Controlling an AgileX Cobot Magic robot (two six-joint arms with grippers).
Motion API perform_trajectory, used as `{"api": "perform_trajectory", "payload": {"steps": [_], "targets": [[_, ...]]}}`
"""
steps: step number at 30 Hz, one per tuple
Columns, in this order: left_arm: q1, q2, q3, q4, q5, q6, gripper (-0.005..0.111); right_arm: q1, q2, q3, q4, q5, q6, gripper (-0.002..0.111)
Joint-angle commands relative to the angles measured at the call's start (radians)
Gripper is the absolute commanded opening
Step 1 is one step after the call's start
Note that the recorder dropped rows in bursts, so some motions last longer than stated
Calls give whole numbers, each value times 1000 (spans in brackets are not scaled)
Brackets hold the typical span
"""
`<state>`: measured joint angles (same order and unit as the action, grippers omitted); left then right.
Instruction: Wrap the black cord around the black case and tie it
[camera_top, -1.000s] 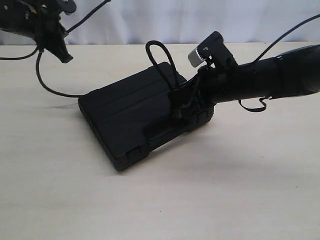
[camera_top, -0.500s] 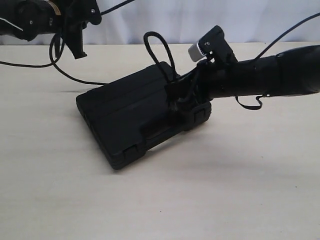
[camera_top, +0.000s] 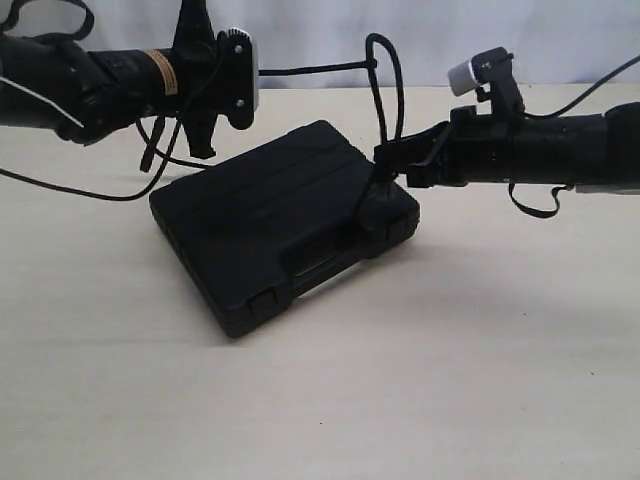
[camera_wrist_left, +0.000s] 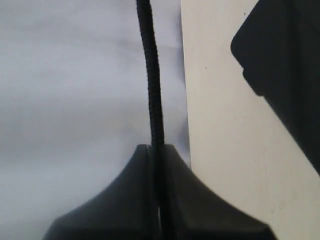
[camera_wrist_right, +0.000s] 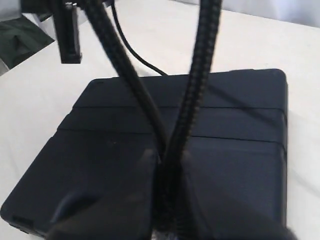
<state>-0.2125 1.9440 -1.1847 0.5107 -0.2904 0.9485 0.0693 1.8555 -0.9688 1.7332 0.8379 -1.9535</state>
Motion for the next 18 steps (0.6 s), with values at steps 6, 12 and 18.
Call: {"api": "perform_trajectory", "payload": {"steps": [6, 12, 18], "targets": [[68, 1, 77, 462, -374, -494, 0, -57, 32, -6, 11, 45, -32, 4], [97, 1, 77, 758, -463, -616, 0, -57, 32, -8, 11, 46, -32, 4], [95, 1, 77, 722, -569, -616, 0, -54, 32, -7, 7, 86, -32, 4]]}}
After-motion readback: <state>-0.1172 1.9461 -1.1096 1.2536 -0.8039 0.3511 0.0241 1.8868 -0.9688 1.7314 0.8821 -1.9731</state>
